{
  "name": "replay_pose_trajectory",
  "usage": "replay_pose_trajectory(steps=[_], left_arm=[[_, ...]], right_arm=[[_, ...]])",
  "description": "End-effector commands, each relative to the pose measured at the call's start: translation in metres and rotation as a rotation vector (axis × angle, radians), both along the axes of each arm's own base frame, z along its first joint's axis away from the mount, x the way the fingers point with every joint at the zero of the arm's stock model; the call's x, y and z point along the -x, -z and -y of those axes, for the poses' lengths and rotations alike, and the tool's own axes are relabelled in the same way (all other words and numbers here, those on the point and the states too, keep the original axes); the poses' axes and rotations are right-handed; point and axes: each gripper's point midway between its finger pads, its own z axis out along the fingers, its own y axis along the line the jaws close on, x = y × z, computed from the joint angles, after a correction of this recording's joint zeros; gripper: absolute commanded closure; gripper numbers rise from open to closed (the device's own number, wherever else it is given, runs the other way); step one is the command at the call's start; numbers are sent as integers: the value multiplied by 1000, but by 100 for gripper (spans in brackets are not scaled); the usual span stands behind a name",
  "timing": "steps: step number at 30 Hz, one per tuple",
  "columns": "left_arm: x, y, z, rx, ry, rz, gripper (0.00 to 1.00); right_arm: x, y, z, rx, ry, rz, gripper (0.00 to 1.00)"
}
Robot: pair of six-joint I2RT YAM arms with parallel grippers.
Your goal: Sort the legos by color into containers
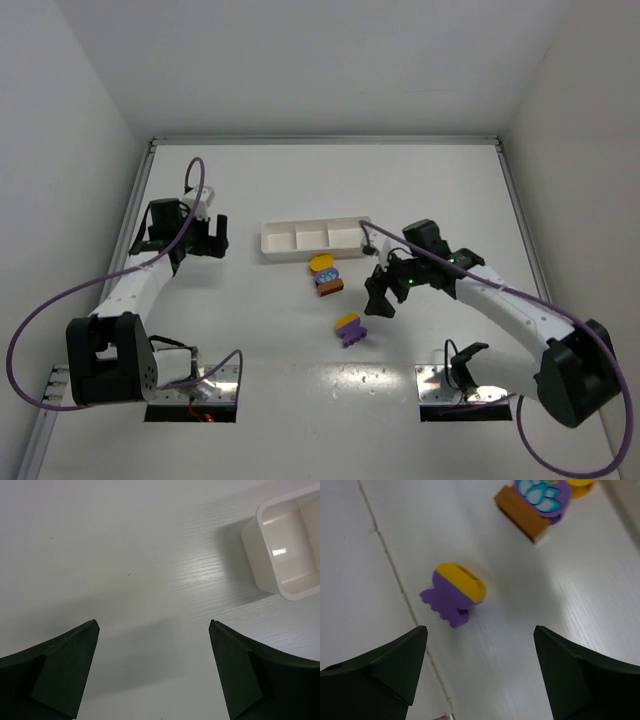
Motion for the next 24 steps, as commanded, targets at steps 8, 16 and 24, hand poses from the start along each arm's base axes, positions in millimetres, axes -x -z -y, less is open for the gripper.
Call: replay_pose_trajectory(steps=[8, 16, 24], left_arm=[[4, -34, -23, -114, -66, 64, 1], [11, -35, -31, -161, -92, 69, 1], [7, -43, -43, -196, -131, 76, 1]], right_arm=[[21, 2, -65, 58, -61, -136, 15], [17, 24, -74, 228, 220, -120, 8], [22, 64, -78, 362, 248, -128, 6]])
